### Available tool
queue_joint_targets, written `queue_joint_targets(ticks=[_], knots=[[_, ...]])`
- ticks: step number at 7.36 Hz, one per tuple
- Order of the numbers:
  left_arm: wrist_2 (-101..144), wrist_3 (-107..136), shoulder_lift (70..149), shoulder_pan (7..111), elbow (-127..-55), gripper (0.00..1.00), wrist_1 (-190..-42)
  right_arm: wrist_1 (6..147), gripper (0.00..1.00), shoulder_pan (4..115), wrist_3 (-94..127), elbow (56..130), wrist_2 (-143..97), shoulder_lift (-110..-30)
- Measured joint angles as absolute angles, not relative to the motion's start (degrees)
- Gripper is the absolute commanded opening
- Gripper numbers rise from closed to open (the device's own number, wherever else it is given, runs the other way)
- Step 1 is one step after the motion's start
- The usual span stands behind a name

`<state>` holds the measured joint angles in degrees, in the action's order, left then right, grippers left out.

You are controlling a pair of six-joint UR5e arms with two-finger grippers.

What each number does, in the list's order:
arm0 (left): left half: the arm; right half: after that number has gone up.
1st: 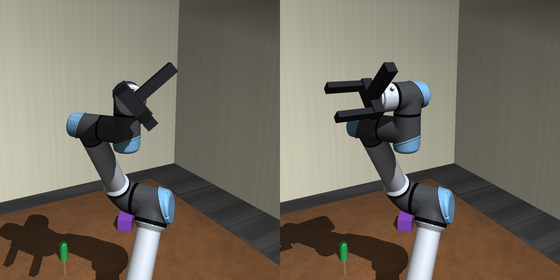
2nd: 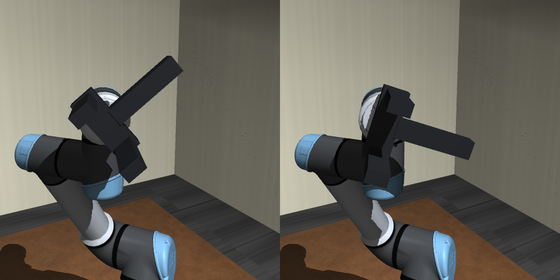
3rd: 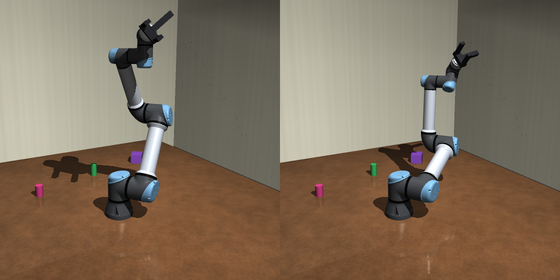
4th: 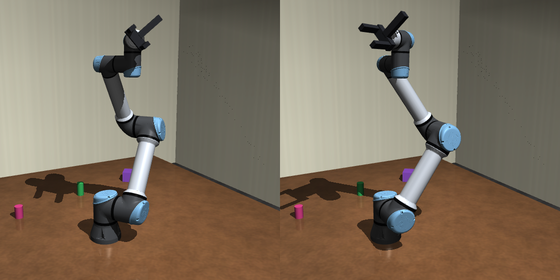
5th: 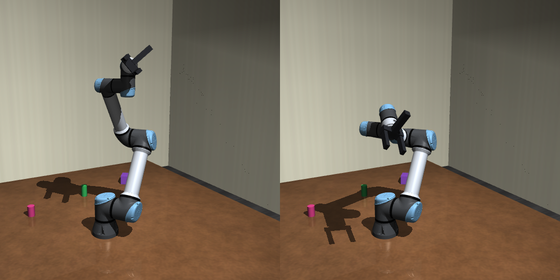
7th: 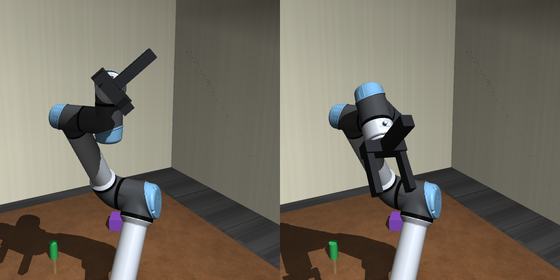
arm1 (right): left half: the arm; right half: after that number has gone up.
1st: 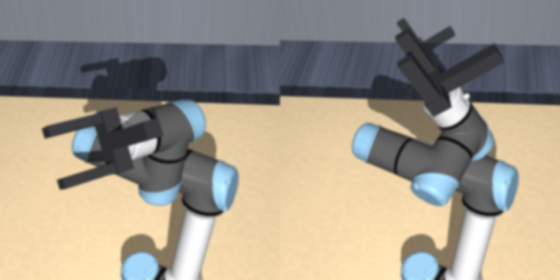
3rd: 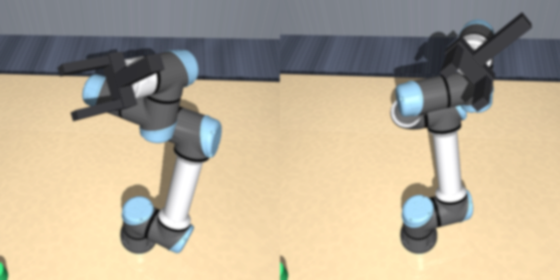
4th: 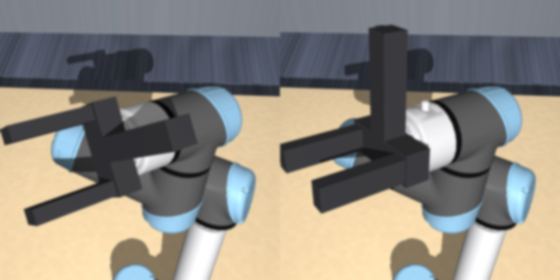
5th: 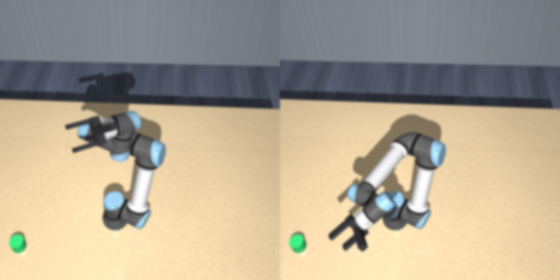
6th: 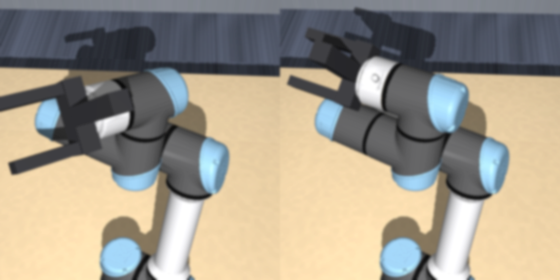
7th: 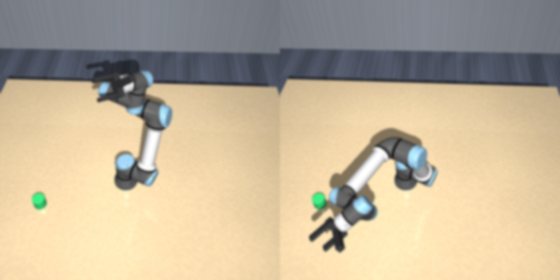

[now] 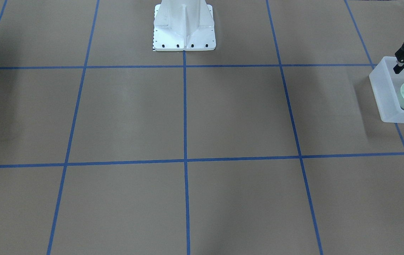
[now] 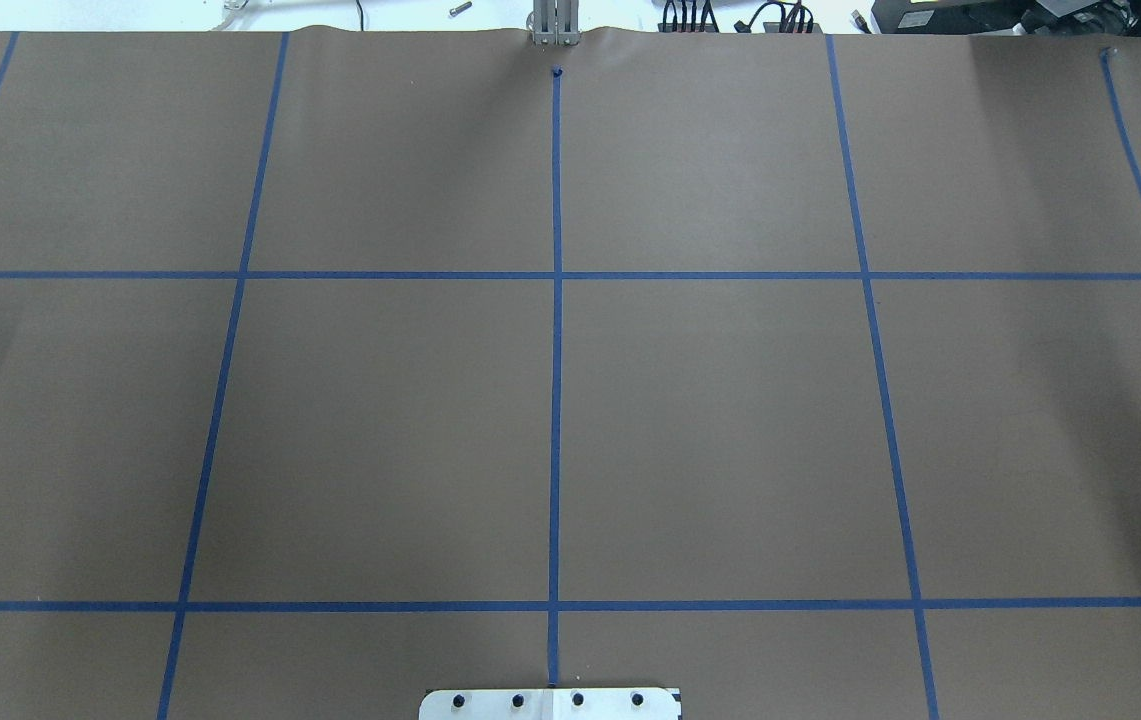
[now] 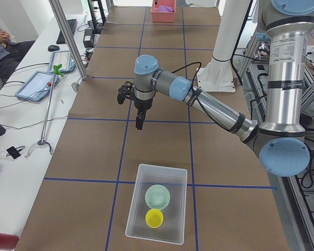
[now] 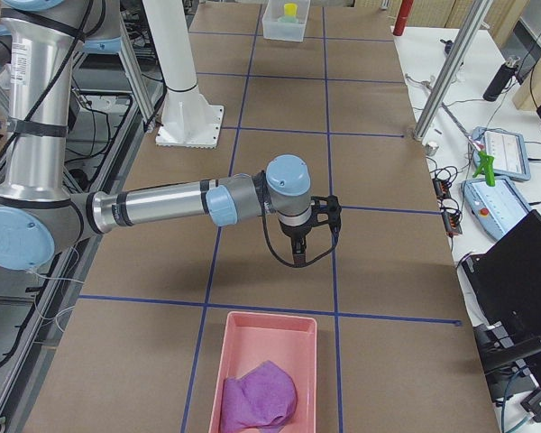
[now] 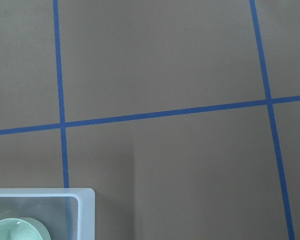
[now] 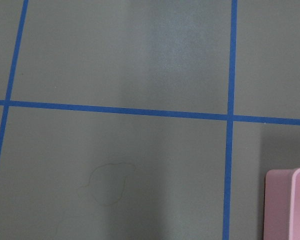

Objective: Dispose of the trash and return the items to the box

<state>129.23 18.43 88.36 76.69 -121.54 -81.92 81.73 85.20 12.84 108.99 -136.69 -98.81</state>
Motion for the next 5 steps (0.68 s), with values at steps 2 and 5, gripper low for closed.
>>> queue_joint_targets(ticks=[2,5], knots=[[129.35,18.32,88.52,76.63,-120.55,0.98,-82.23,81.72,1.00,85.11,12.76,108.97,-136.82,-98.88],[129.37,18.28,88.90,76.56,-119.40,0.98,-82.54,81.66,1.00,85.08,12.77,109.03,-137.15,-98.86]])
